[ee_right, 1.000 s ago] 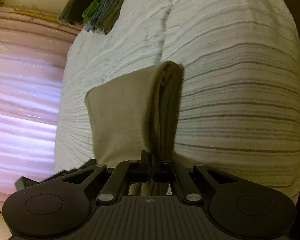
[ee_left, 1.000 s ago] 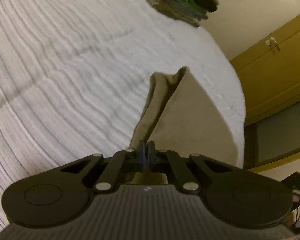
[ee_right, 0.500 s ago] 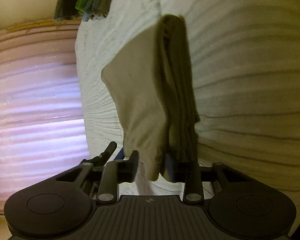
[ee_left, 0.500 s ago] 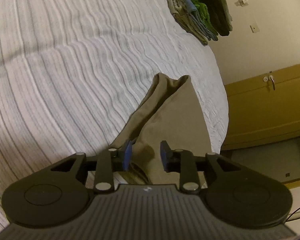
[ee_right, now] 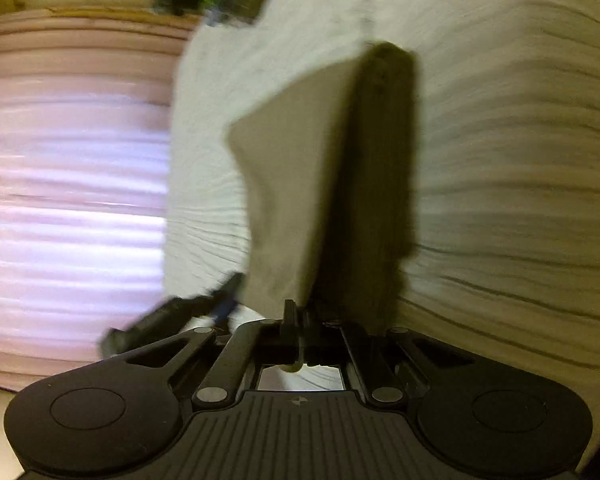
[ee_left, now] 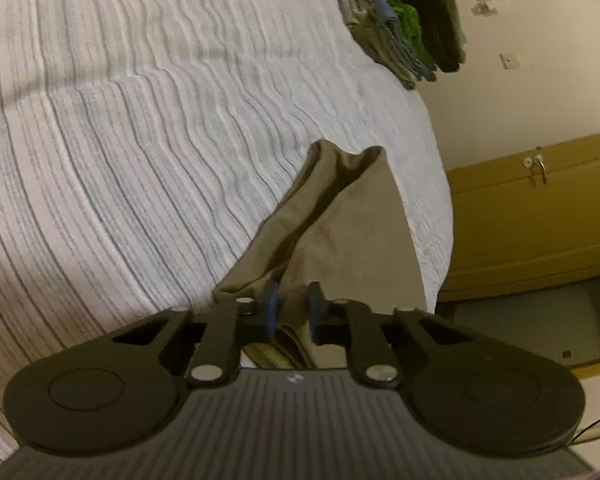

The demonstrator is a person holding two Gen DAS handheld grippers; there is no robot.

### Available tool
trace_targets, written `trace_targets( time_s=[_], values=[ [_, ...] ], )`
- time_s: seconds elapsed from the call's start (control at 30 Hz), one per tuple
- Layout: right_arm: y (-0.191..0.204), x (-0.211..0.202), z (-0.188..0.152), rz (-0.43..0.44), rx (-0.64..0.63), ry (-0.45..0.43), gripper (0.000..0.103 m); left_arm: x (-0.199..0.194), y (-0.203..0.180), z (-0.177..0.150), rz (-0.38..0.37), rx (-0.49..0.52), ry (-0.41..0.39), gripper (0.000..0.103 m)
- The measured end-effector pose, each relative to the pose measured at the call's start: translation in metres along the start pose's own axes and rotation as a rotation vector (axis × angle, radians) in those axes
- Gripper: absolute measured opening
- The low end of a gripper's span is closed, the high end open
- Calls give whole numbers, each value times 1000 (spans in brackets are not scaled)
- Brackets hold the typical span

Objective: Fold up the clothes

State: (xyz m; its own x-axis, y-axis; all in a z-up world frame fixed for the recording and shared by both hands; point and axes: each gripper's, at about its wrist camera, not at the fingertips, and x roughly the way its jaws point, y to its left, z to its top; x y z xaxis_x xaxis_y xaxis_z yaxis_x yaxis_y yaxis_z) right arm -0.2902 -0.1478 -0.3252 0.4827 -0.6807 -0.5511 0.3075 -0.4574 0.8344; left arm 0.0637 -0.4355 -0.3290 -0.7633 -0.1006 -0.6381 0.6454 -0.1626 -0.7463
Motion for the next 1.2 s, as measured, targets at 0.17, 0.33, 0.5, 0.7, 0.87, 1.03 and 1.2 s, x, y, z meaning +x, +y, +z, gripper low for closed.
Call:
trace_targets(
  time_s=[0.17, 0.33, 0.5, 0.7, 0.87, 1.03, 1.2],
  values=[
    [-7, 5, 4, -2, 10, -11, 0, -6, 0, -2, -6, -3, -31, 13],
    [-14, 7, 5, 0, 40, -14, 0, 2, 4, -2, -18, -35, 19, 38],
    [0, 8, 2, 5, -40, -41, 0, -3, -15, -9, 25, 146, -20, 10],
    [3, 26, 5, -107, -102, -33, 0, 6, -15, -28, 151, 272, -20, 16],
    [31, 12, 10, -250, -227, -54, 0, -14, -26, -27, 252, 246, -147, 20],
    [67, 0, 0, -345, -466, -188, 4, -22, -62, -22, 204, 364, -185, 20],
    [74, 14, -5, -398, -677, -197, 5, 25, -85, -21, 185, 536, -81, 20]
  ],
)
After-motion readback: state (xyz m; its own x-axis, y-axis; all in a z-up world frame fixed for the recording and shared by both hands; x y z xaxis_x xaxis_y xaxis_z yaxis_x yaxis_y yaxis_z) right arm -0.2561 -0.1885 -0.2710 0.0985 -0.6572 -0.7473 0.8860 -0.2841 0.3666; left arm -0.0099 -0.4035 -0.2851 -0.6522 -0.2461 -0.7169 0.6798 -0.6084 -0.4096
